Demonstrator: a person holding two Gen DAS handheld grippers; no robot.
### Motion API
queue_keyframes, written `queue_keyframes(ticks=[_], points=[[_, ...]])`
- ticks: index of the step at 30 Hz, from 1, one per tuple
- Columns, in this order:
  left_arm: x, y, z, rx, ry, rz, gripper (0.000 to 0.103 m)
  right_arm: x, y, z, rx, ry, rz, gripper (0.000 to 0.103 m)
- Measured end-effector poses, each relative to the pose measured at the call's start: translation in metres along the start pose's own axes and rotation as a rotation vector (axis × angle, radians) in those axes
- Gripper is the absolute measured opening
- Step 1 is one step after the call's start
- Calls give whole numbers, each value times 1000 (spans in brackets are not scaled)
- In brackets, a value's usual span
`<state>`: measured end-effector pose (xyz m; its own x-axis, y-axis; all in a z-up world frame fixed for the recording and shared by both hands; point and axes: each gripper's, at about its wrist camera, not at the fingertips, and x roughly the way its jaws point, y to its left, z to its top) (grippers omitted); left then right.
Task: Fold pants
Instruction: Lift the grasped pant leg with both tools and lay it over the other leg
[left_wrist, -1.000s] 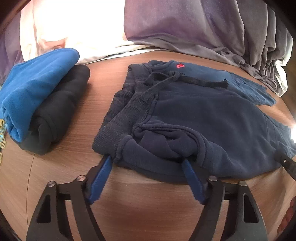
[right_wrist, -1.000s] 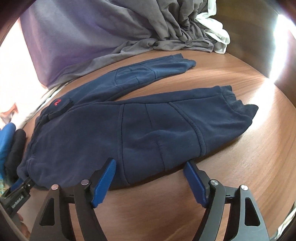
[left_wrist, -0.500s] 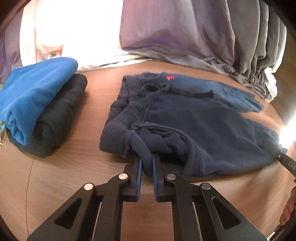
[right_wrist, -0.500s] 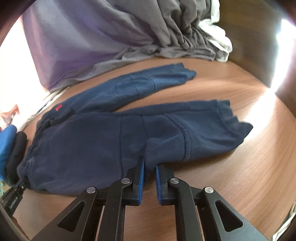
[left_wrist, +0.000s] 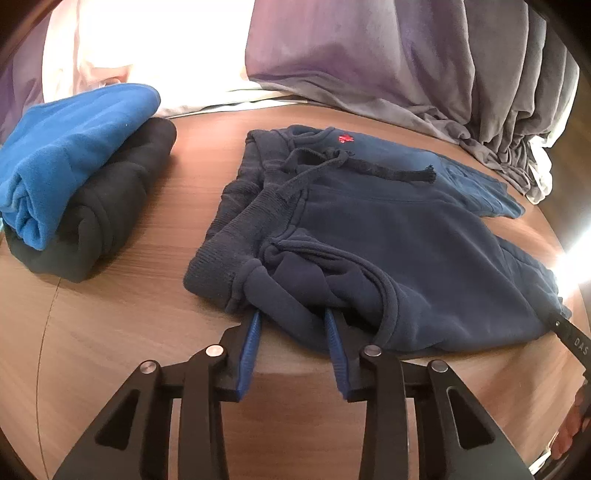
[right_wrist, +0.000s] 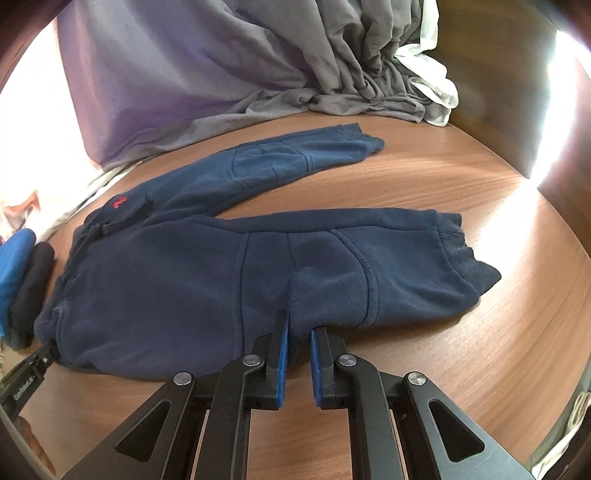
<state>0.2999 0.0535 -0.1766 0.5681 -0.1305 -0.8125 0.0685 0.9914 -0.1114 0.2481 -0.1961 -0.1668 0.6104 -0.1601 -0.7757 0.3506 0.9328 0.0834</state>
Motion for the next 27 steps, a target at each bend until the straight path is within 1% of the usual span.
queue_keyframes(ticks=[3,4,5,6,8,12,15,19,22,24,27], points=[[6,0,0,-3,1,4,36,1,1,-1,-8,0,-4,11],[6,-1,0,-2,-7,7,34,2,0,-1,-7,3,-3,11],[6,-1,0,1,-13,9,29,3,0,-1,-6,5,-3,11],[5,-2,1,6,-17,11,14,4,0,-1,-7,7,-3,11],[2,-1,1,6,-19,4,11,4,1,-1,-9,8,-1,11],[-26,4,8,-36,-54,-29,10,-6,0,4,-8,-10,8,11],[-50,2,15,-20,-98,-29,10,-28,0,13,-10,-58,19,11],[-71,3,20,-46,-85,-49,10,-62,-1,26,-24,-119,35,11],[-72,0,16,-35,-63,-28,10,-79,-5,27,-35,-144,36,11],[-69,-1,12,-46,-34,-26,10,-80,-6,24,-48,-130,32,11],[-73,-3,14,-56,-46,-23,10,-77,-10,22,-41,-93,39,11]])
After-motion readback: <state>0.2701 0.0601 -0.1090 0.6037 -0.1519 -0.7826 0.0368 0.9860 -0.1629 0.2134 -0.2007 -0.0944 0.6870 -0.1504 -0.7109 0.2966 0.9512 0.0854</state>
